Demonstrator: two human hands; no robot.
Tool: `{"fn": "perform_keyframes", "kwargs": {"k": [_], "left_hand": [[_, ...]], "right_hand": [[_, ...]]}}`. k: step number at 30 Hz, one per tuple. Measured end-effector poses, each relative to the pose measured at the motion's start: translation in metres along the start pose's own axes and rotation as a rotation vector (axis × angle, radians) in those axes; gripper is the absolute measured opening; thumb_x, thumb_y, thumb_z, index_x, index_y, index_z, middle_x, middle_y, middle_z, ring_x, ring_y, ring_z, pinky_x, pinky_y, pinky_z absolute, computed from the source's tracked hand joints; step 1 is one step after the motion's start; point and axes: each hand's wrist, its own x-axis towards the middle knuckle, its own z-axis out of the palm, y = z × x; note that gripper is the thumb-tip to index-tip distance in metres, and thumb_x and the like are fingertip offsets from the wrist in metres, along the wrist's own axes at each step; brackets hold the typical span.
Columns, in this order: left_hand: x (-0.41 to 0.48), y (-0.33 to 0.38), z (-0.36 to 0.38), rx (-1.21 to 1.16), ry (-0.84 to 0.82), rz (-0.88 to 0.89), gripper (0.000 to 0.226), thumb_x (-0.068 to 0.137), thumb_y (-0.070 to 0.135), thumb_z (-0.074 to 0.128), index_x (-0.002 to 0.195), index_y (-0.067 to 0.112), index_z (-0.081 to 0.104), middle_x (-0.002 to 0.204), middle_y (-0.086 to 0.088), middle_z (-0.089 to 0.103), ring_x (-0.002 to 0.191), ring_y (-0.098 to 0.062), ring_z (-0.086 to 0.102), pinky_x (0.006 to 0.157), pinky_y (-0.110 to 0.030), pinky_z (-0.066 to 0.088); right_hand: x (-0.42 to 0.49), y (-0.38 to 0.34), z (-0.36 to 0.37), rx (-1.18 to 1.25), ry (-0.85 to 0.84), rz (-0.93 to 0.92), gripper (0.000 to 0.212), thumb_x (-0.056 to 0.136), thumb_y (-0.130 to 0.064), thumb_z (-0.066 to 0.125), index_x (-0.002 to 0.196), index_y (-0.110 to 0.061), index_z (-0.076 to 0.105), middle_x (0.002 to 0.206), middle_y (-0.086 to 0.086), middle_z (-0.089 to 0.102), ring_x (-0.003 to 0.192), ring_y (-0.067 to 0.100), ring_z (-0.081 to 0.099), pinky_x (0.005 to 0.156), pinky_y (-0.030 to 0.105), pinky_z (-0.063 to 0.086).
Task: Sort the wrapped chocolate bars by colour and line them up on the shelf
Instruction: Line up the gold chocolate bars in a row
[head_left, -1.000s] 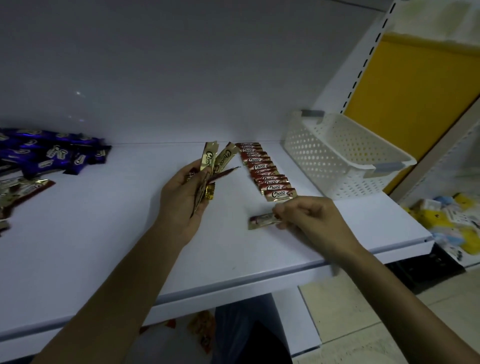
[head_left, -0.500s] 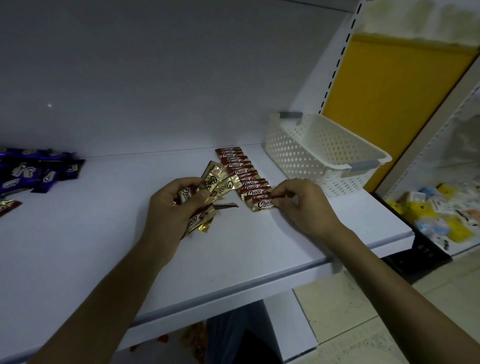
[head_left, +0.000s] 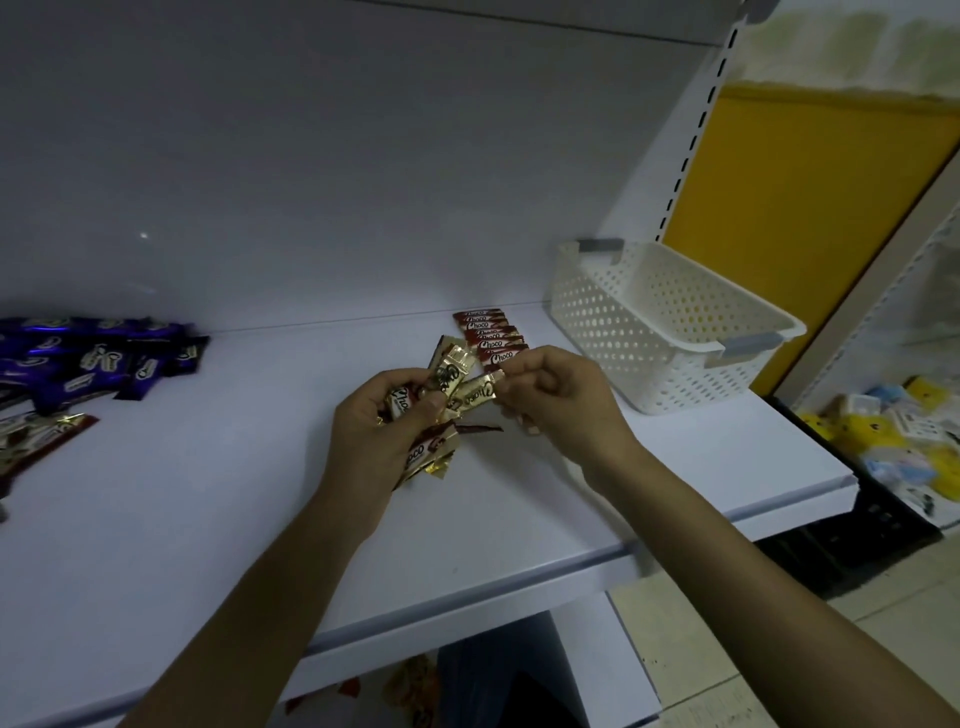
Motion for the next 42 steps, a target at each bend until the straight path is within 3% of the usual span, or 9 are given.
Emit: {"fn": "perform_keyframes", "kwargs": {"k": [6, 11, 14, 18, 21, 23, 27, 33, 42], "left_hand": [[0.000, 0.000, 0.000, 0.042, 0.026, 0.001, 0.015, 0.086, 0.006, 0.067, 0.093, 0.019, 0.069, 0.083, -0.002, 0.071, 0.068, -0.018, 0.069, 0.060, -0.031, 0.056], [0.001, -0.001, -0.001, 0.010, 0.046, -0.020, 0.014, 0.087, 0.007, 0.065, 0.096, 0.017, 0.068, 0.075, -0.003, 0.071, 0.063, -0.017, 0.068, 0.055, -0.030, 0.055], [0.002, -0.002, -0.002, 0.021, 0.063, -0.011, 0.014, 0.086, 0.008, 0.066, 0.096, 0.018, 0.069, 0.080, -0.005, 0.070, 0.068, -0.019, 0.068, 0.067, -0.036, 0.057], [0.001, 0.000, 0.000, -0.001, 0.044, 0.004, 0.014, 0.085, 0.006, 0.067, 0.092, 0.019, 0.068, 0.070, 0.004, 0.070, 0.062, -0.012, 0.068, 0.059, -0.027, 0.055], [0.001, -0.001, -0.001, 0.006, 0.052, -0.002, 0.015, 0.085, 0.008, 0.068, 0.092, 0.021, 0.068, 0.078, 0.000, 0.070, 0.065, -0.012, 0.068, 0.067, -0.031, 0.056], [0.001, -0.001, -0.001, -0.003, 0.051, -0.004, 0.015, 0.085, 0.007, 0.068, 0.092, 0.021, 0.068, 0.080, -0.001, 0.069, 0.064, -0.011, 0.068, 0.069, -0.032, 0.055], [0.000, -0.001, -0.001, 0.026, 0.048, -0.009, 0.017, 0.086, 0.007, 0.066, 0.093, 0.023, 0.068, 0.082, 0.001, 0.069, 0.066, -0.010, 0.068, 0.071, -0.034, 0.056], [0.000, -0.001, -0.001, 0.077, 0.050, -0.005, 0.017, 0.086, 0.010, 0.067, 0.094, 0.025, 0.067, 0.084, 0.002, 0.070, 0.071, -0.016, 0.069, 0.078, -0.047, 0.057], [0.000, -0.001, 0.000, 0.099, 0.036, 0.012, 0.015, 0.085, 0.014, 0.067, 0.091, 0.027, 0.067, 0.073, 0.009, 0.072, 0.066, -0.012, 0.069, 0.078, -0.052, 0.056]], "right_hand": [[-0.002, 0.000, -0.014, -0.045, 0.245, -0.161, 0.020, 0.087, 0.002, 0.058, 0.088, -0.015, 0.069, 0.080, 0.004, 0.069, 0.070, 0.012, 0.061, 0.065, 0.023, 0.051], [-0.022, 0.000, -0.035, -0.584, 0.225, -0.573, 0.015, 0.087, -0.008, 0.060, 0.095, -0.013, 0.070, 0.089, -0.001, 0.066, 0.076, 0.001, 0.057, 0.064, 0.011, 0.042], [-0.041, 0.013, -0.032, -0.989, 0.101, -0.772, 0.020, 0.086, -0.022, 0.056, 0.096, -0.014, 0.072, 0.088, 0.002, 0.066, 0.074, 0.012, 0.059, 0.060, 0.022, 0.044], [-0.054, 0.020, -0.022, -0.986, -0.135, -0.581, 0.028, 0.086, -0.039, 0.054, 0.102, -0.023, 0.072, 0.091, -0.009, 0.069, 0.075, 0.006, 0.061, 0.065, 0.013, 0.040], [-0.047, 0.021, -0.037, -0.854, -0.077, -0.433, 0.023, 0.089, -0.026, 0.055, 0.105, -0.023, 0.070, 0.100, -0.006, 0.069, 0.085, 0.009, 0.062, 0.070, 0.022, 0.050], [-0.041, 0.023, -0.049, -0.939, -0.077, -0.358, 0.026, 0.091, -0.022, 0.054, 0.113, -0.023, 0.068, 0.105, -0.003, 0.066, 0.087, 0.014, 0.061, 0.071, 0.028, 0.050], [-0.041, 0.029, -0.055, -1.010, -0.196, -0.266, 0.028, 0.087, -0.028, 0.066, 0.114, -0.022, 0.068, 0.102, -0.005, 0.056, 0.085, 0.007, 0.051, 0.074, 0.021, 0.042], [-0.027, 0.035, -0.067, -1.007, -0.060, -0.244, 0.020, 0.079, -0.021, 0.074, 0.098, -0.017, 0.068, 0.094, -0.004, 0.053, 0.077, 0.011, 0.048, 0.068, 0.028, 0.044], [-0.005, 0.043, -0.071, -1.003, 0.047, -0.199, 0.026, 0.084, -0.024, 0.070, 0.109, -0.019, 0.066, 0.099, 0.000, 0.056, 0.079, 0.014, 0.050, 0.066, 0.026, 0.038]]}}
